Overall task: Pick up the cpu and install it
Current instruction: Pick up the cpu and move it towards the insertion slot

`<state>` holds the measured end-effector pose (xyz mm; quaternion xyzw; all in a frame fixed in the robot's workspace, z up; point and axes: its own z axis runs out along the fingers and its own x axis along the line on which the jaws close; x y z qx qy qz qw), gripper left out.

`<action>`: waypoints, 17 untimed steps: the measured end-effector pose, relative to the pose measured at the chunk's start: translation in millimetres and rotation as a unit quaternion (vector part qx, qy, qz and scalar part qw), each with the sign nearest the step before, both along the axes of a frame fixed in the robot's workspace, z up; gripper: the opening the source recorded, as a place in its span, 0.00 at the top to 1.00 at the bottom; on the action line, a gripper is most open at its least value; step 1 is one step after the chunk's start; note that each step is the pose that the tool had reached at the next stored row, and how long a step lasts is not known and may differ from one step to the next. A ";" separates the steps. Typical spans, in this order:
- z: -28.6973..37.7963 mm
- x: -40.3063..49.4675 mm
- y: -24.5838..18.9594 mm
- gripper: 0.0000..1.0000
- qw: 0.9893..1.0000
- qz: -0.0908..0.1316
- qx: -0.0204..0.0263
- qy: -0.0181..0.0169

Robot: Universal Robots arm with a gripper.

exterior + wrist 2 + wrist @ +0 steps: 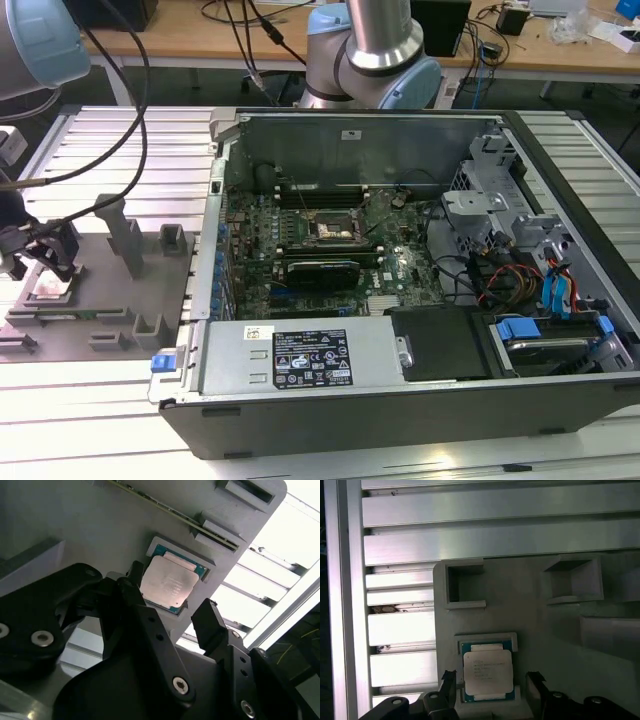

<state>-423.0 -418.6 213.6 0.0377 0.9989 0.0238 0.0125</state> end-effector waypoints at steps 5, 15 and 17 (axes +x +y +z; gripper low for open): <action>-8.3 0.0 0.0 0.34 1.000 0.000 0.001 0.000; -18.9 -0.1 0.0 0.34 1.000 0.000 0.005 0.000; -20.2 -0.2 0.0 0.34 1.000 0.000 0.005 0.000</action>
